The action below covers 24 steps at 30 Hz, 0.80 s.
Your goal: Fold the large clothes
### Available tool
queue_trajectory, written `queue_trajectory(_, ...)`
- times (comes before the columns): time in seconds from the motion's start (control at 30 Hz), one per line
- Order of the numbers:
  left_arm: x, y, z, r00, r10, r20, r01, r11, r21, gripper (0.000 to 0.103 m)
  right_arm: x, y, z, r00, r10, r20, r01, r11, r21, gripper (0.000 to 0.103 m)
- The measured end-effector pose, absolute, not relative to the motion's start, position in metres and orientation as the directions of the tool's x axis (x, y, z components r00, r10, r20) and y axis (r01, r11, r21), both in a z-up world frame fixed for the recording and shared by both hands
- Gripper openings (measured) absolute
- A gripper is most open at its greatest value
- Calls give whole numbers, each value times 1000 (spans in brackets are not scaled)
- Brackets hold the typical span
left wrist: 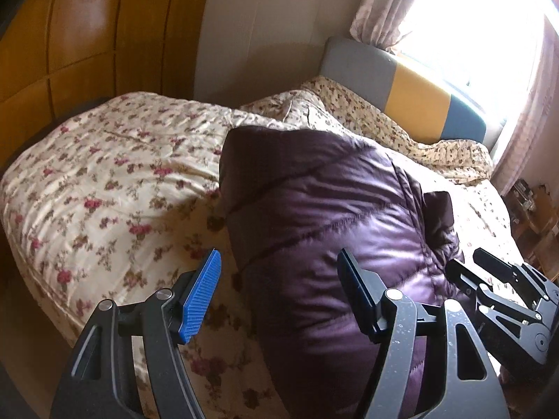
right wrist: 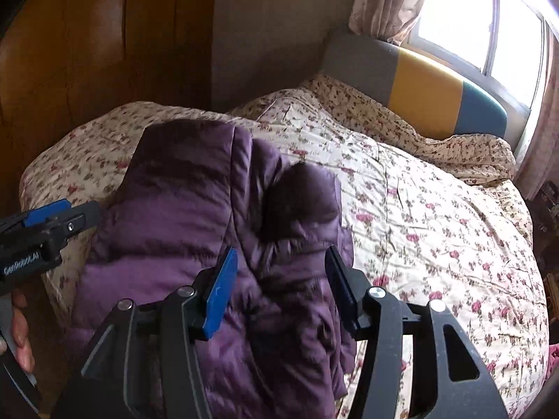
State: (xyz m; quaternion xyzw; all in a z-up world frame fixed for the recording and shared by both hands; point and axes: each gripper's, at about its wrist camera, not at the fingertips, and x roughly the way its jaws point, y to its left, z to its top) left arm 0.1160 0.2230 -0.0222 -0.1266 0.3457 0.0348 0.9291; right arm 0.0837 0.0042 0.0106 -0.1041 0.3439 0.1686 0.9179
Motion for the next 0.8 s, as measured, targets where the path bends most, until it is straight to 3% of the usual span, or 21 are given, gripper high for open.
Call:
queue_trajectory(0.47, 164, 232, -8, 774, -20, -633, -152, 964, -216, 68, 142, 30, 22, 734, 185, -654, -331, 938, -105, 53)
queue_trajectory(0.8, 197, 232, -21, 750, -18, -661, -149, 969, -196, 68, 175, 28, -12, 695, 114, -710, -289, 949, -130, 52)
